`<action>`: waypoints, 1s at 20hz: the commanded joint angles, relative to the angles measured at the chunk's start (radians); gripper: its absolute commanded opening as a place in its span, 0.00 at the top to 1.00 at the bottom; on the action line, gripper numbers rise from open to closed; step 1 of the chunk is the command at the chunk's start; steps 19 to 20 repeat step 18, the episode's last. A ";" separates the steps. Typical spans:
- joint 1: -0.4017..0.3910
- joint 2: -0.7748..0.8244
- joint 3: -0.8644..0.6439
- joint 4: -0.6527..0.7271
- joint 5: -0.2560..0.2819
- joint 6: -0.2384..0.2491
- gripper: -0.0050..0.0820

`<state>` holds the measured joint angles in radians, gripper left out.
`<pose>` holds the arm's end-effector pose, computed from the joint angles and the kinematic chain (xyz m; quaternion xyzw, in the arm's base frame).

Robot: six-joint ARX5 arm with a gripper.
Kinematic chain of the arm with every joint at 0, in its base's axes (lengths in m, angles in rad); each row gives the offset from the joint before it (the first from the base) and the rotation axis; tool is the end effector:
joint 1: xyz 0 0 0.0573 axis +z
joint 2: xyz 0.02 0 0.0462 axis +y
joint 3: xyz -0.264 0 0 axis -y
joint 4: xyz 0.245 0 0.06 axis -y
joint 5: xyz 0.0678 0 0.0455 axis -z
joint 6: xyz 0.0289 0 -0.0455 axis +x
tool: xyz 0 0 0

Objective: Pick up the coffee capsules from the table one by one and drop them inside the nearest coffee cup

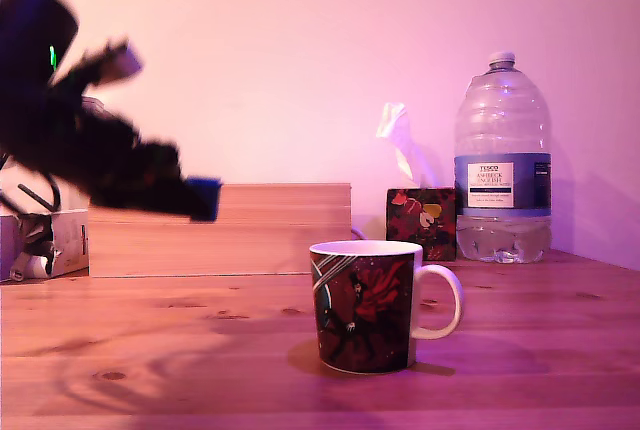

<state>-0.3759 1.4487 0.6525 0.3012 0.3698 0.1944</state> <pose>0.2617 -0.1145 0.1874 0.0884 0.2095 -0.3753 0.8986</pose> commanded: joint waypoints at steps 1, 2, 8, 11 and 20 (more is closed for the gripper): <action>-0.023 -0.071 -0.013 -0.077 0.015 0.026 0.92; -0.041 -0.117 -0.013 -0.135 0.015 0.028 0.92; -0.138 -0.306 -0.013 -0.371 0.070 0.050 0.92; -0.168 -0.339 -0.013 -0.407 0.070 0.049 0.92; -0.187 -0.351 -0.013 -0.406 0.070 0.049 0.92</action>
